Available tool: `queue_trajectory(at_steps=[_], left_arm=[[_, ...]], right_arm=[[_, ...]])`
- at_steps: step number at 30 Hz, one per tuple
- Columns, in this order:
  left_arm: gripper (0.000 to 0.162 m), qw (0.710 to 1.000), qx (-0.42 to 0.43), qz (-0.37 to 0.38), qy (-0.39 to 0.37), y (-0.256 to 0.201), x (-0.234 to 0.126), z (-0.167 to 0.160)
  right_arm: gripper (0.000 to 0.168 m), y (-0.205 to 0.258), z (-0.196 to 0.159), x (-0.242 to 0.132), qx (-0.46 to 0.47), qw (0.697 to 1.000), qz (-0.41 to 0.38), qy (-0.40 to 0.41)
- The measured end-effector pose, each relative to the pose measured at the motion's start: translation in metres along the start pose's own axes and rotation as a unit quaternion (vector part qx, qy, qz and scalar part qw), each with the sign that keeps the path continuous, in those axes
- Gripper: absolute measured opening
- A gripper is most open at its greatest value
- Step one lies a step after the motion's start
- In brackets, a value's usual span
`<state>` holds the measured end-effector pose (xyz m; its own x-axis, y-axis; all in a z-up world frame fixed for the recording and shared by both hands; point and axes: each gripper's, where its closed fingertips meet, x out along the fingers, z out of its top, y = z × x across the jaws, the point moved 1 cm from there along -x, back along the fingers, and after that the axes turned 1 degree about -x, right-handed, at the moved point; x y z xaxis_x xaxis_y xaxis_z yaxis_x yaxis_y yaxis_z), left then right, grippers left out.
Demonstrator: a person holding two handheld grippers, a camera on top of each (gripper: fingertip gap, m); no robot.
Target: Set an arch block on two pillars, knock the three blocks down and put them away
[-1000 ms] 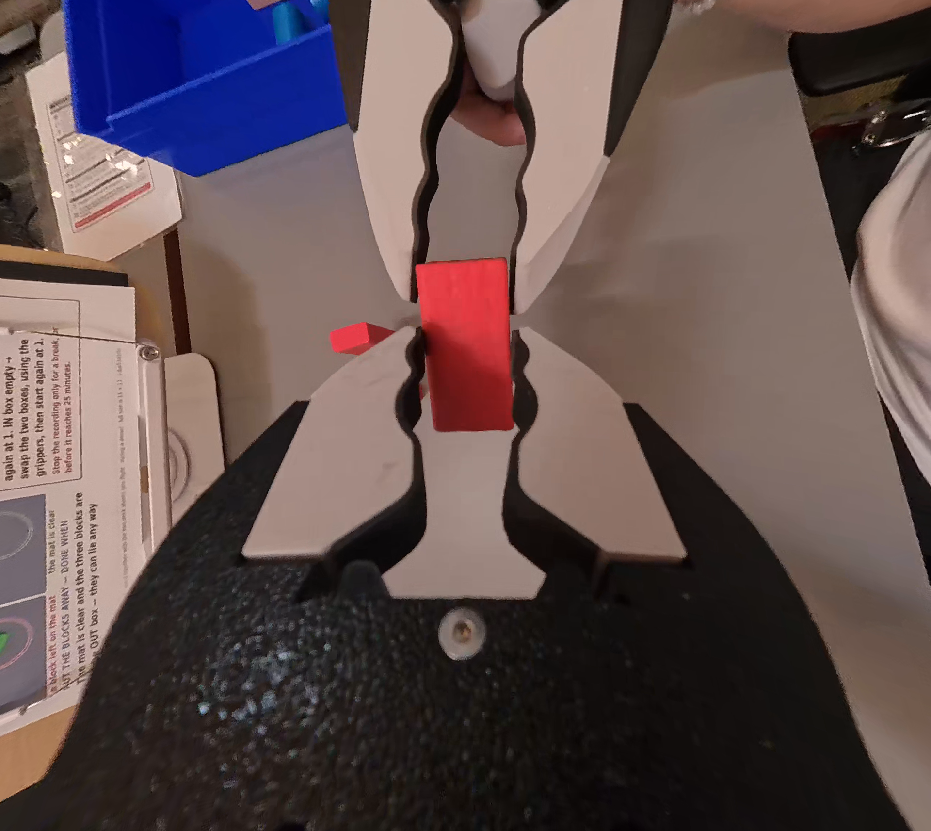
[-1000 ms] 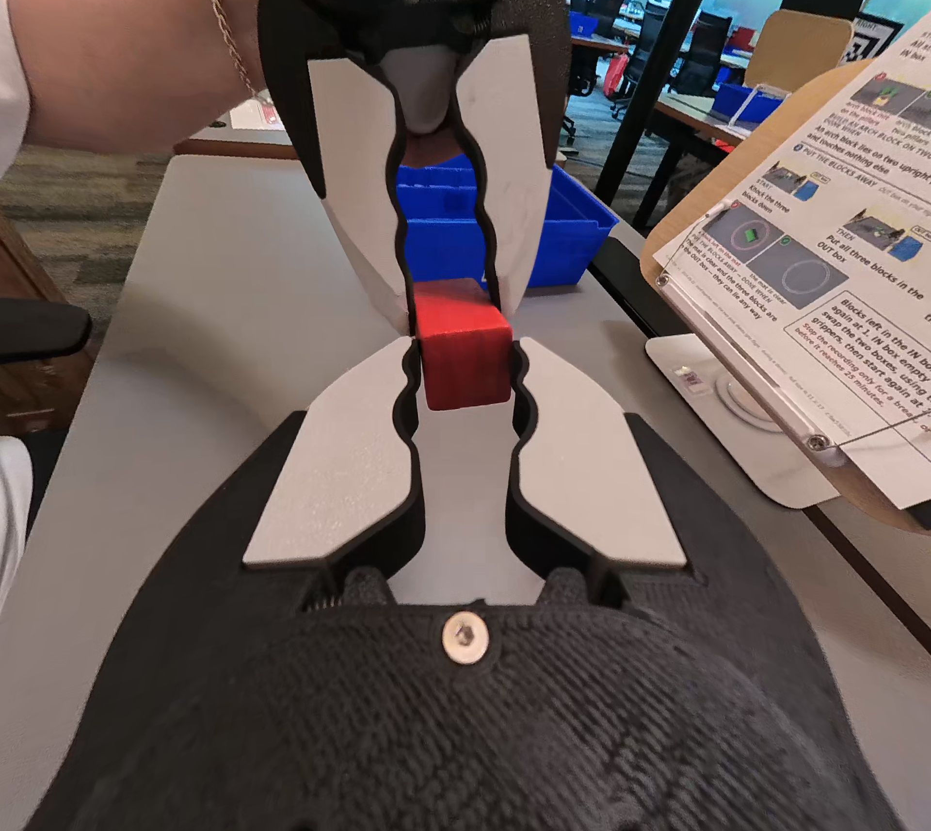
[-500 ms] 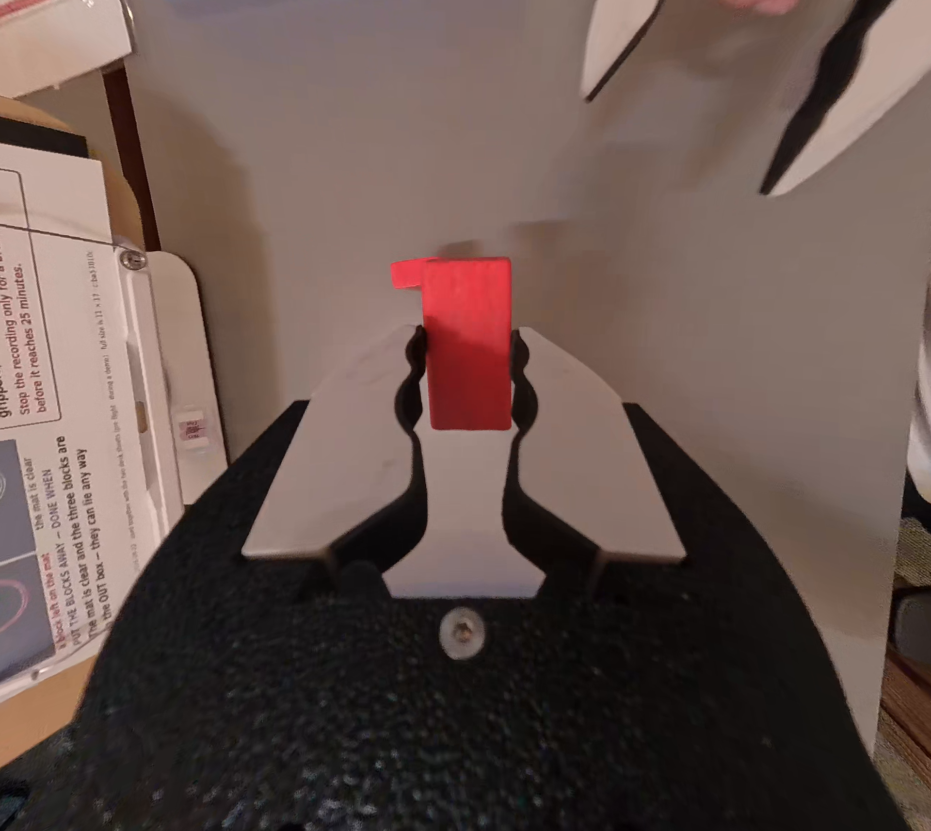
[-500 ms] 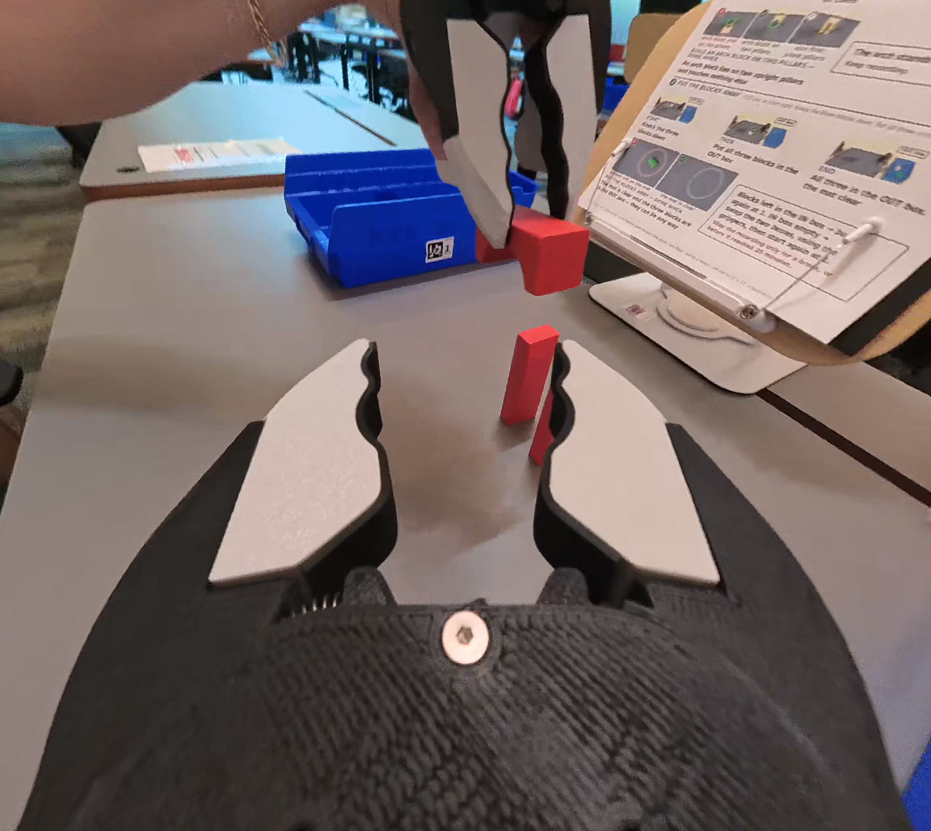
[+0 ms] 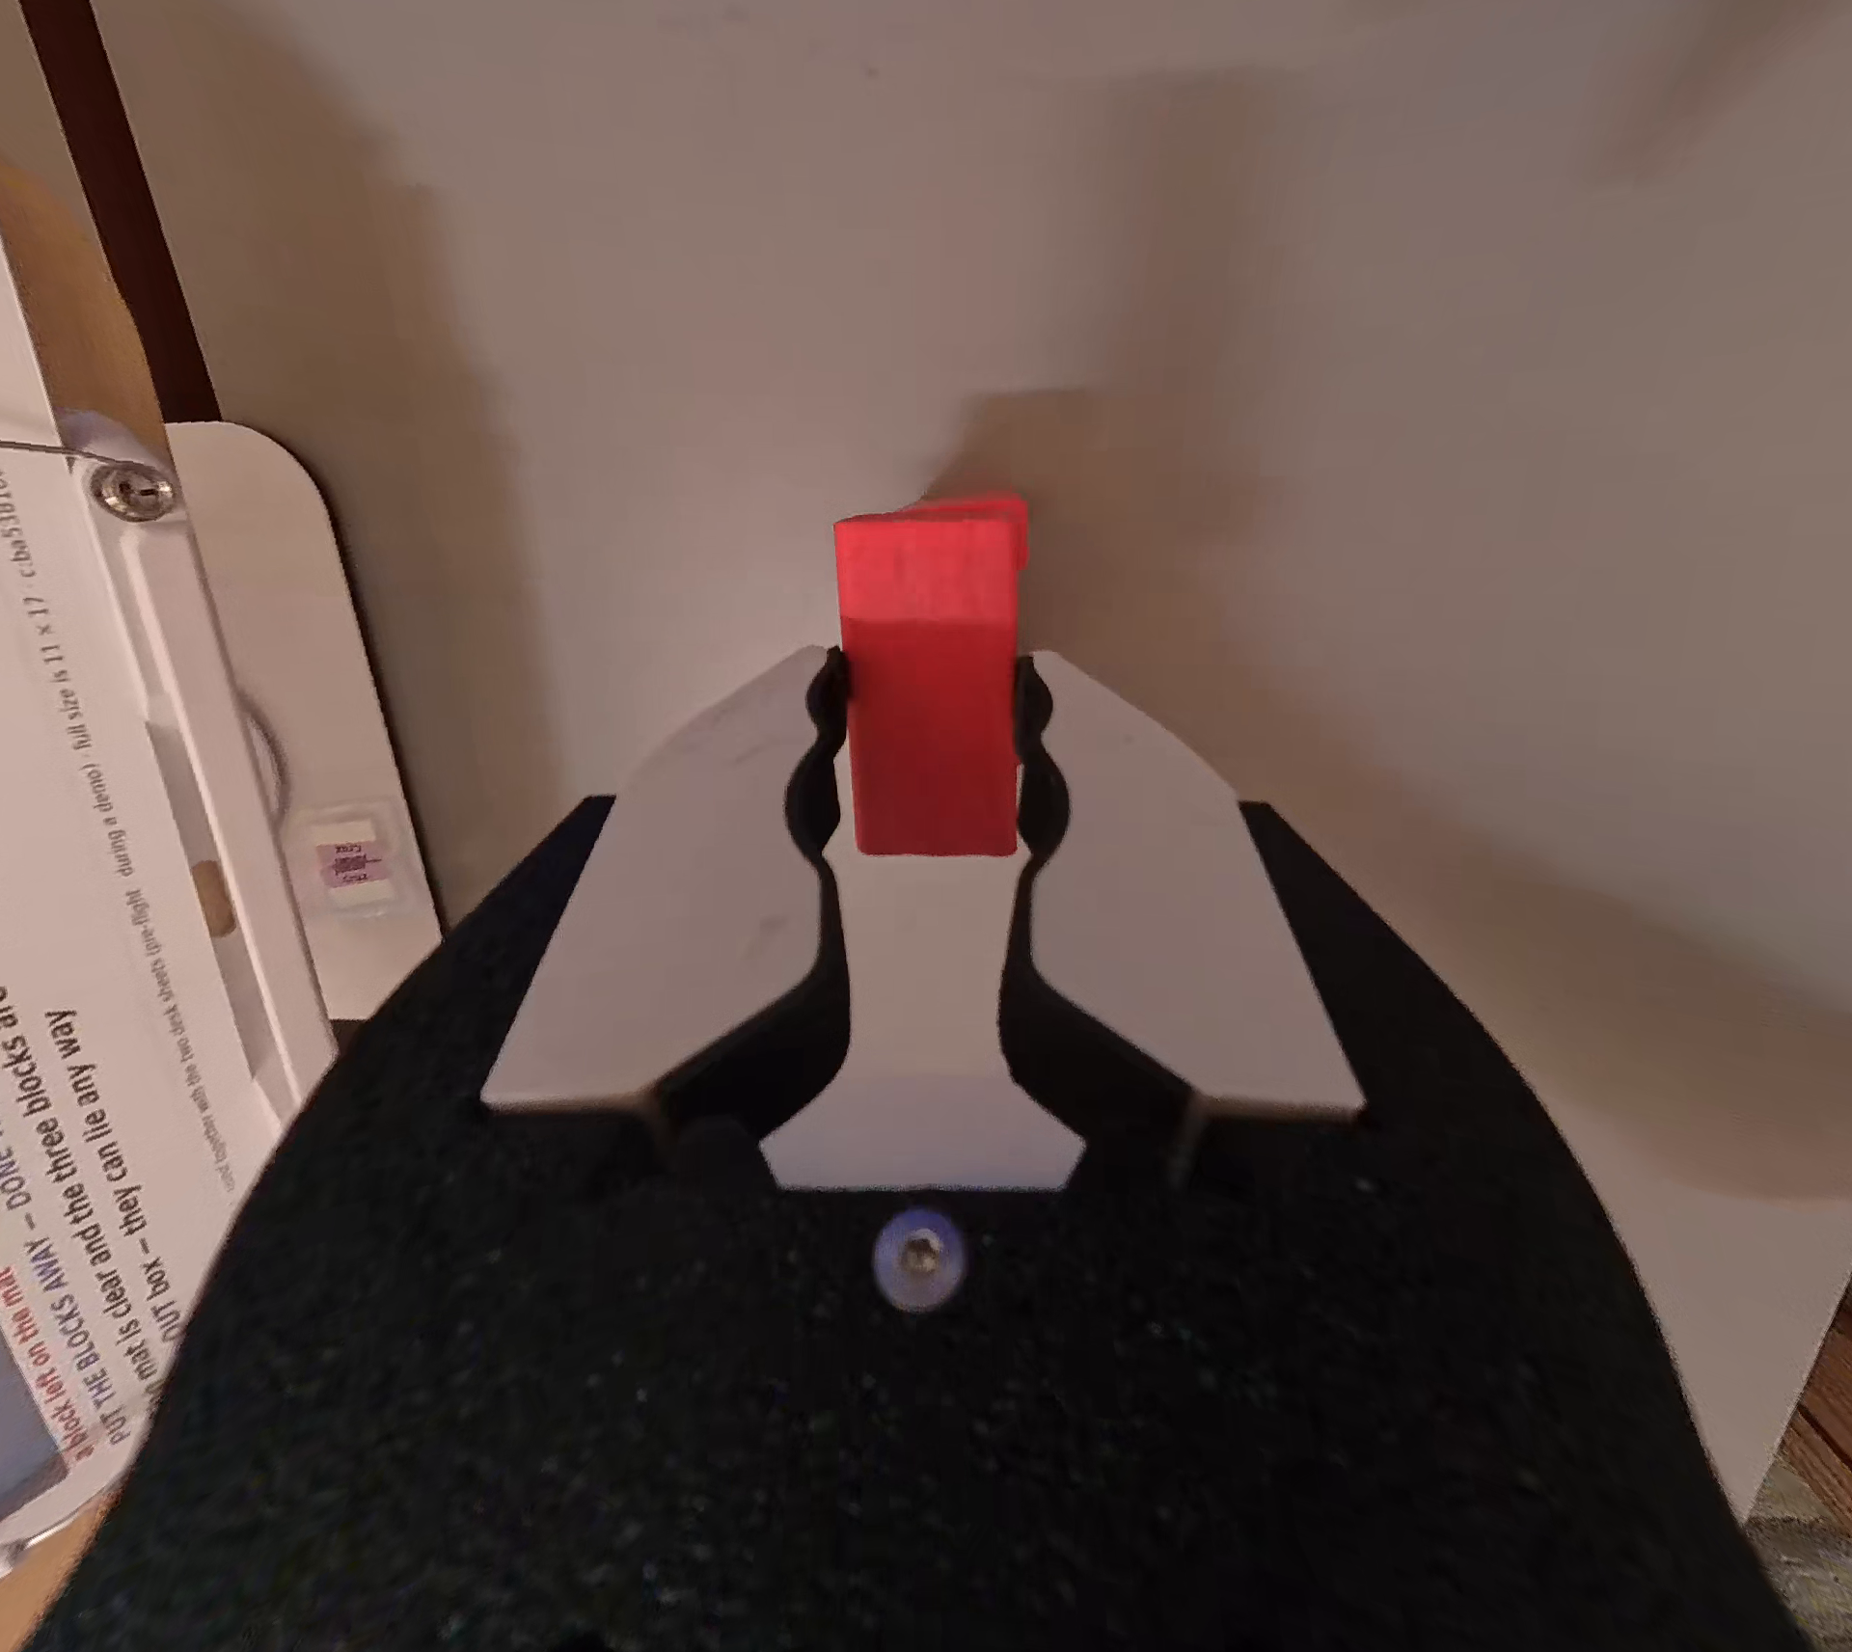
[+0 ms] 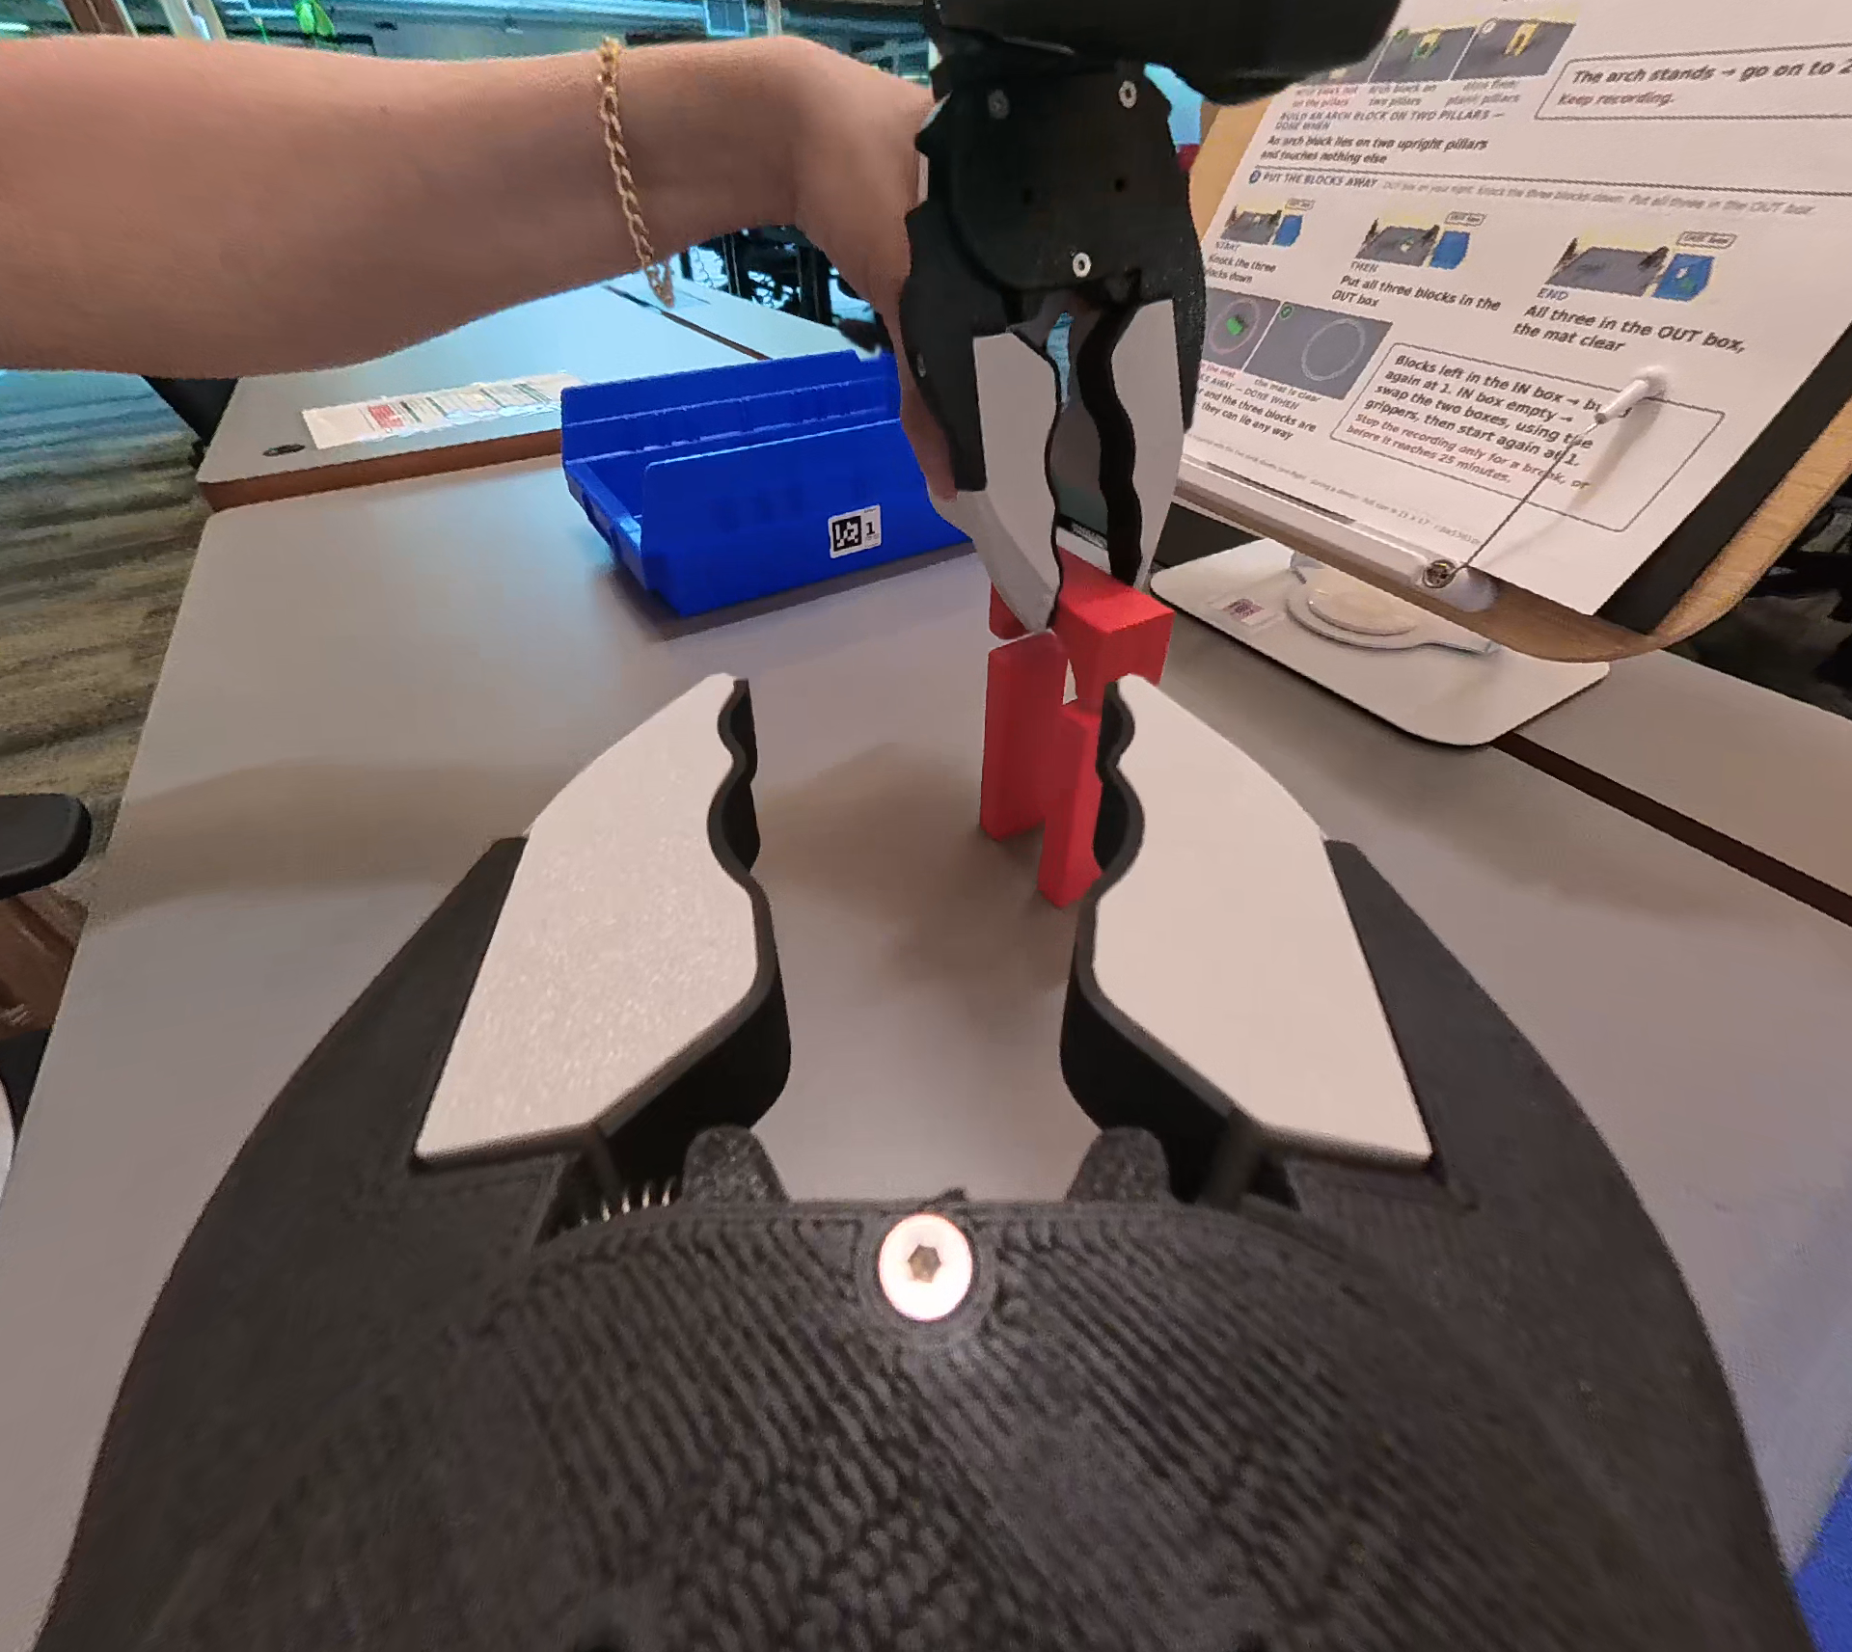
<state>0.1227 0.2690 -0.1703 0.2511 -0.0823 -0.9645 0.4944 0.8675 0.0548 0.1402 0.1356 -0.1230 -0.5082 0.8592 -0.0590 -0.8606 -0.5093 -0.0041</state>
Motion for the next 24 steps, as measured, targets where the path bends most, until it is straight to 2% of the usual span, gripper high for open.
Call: queue_trajectory(at_steps=[7, 24], left_arm=[[0.032, 1.0, -0.003, -0.004, -0.008, -0.0009, 0.004, -0.0006], [0.036, 0.999, 0.016, 0.043, -0.019, 0.0021, 0.0026, 0.0029]], right_arm=[[0.066, -0.0017, -0.004, 0.0017, 0.003, 1.0, 0.002, 0.005], [0.066, -0.0027, -0.0111, 0.0034, 0.007, 1.0, 0.004, 0.02]])
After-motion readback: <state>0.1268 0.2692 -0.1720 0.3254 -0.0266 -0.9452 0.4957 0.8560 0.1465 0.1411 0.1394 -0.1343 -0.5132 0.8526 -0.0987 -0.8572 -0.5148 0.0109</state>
